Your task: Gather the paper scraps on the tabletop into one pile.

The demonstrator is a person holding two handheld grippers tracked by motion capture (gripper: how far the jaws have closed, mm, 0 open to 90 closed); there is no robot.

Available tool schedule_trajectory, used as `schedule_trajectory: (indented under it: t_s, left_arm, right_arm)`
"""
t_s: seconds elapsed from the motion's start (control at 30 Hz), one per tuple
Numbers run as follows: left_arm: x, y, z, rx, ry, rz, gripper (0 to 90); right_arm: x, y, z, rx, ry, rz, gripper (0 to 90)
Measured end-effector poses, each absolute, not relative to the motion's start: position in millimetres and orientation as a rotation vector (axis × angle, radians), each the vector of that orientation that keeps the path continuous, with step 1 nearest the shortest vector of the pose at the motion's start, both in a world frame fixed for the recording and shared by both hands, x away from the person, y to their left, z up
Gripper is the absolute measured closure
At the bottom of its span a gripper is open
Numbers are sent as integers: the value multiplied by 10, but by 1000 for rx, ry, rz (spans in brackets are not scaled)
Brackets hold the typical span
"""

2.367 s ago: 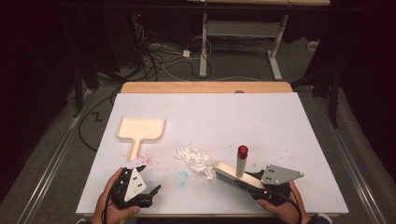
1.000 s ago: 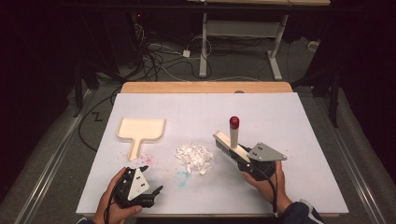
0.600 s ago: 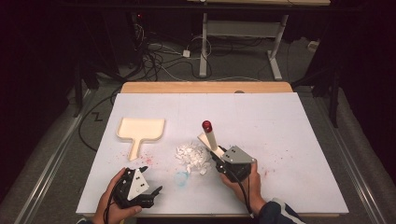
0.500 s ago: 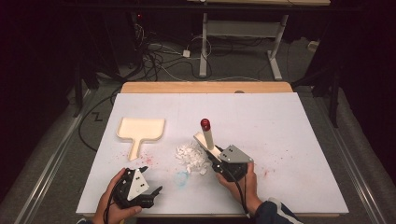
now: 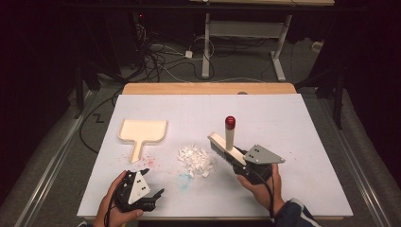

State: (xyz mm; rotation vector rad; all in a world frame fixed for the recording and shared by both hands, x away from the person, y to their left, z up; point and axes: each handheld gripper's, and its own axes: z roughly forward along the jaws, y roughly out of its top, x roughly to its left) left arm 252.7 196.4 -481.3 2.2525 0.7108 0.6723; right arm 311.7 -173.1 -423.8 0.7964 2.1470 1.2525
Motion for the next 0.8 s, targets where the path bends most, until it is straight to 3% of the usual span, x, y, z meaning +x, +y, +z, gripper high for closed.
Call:
schedule_trajectory:
  t_s: [0.3,0.57,0.8]
  left_arm:
    - [2519,1956,-4801,2250,700,672,184]
    - [2520,1946,-4808,2246,695,664,184]
    - [2520,1956,-4806,2245,699,658,184]
  right_arm:
    - [2885,-1972,-4332,795,2275,1157,679]
    - [2842,-1635,-4457,745,2341,1212,677]
    - [2902,-1545,-4351,704,2281,1275,679]
